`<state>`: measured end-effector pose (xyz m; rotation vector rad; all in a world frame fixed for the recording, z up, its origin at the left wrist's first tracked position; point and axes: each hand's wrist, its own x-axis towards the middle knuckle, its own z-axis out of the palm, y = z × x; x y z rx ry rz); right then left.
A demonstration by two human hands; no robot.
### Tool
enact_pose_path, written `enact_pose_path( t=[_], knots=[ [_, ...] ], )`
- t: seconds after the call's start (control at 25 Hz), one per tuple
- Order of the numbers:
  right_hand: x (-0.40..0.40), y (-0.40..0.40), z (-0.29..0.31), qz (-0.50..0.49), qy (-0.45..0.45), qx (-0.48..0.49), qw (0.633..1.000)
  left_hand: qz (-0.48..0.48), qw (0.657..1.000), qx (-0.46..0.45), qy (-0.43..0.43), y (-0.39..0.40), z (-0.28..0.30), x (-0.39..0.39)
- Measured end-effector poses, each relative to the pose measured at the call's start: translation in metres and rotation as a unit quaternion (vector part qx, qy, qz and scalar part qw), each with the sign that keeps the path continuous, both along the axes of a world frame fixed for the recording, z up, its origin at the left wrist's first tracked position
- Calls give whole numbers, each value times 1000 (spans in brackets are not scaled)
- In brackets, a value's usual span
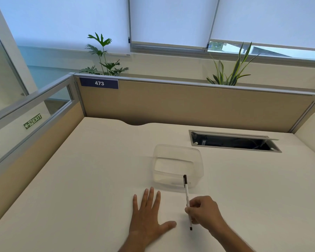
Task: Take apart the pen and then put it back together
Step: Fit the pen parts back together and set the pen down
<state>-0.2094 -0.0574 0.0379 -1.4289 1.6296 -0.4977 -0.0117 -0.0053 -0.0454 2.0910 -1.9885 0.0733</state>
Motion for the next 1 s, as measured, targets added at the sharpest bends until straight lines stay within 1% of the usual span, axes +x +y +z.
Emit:
enact_pose_path(
  t=[0.2,0.36,0.52,0.88,1.0],
  knots=[
    [-4,-1,-8,44,169,19,984,4,1000,-8,-7,0,1,0],
    [-1,3,-18,61,225,16,972,4,1000,-9,-6,0,0,0],
    [3,6,-26,65,245,13,967,4,1000,7,3,-1,-2,1],
    [5,10,-29,68,241,4,968,-6,998,62,23,-1,0,0],
    [5,9,-29,69,238,20,969,-13,997,71,18,0,4,1]
  ],
)
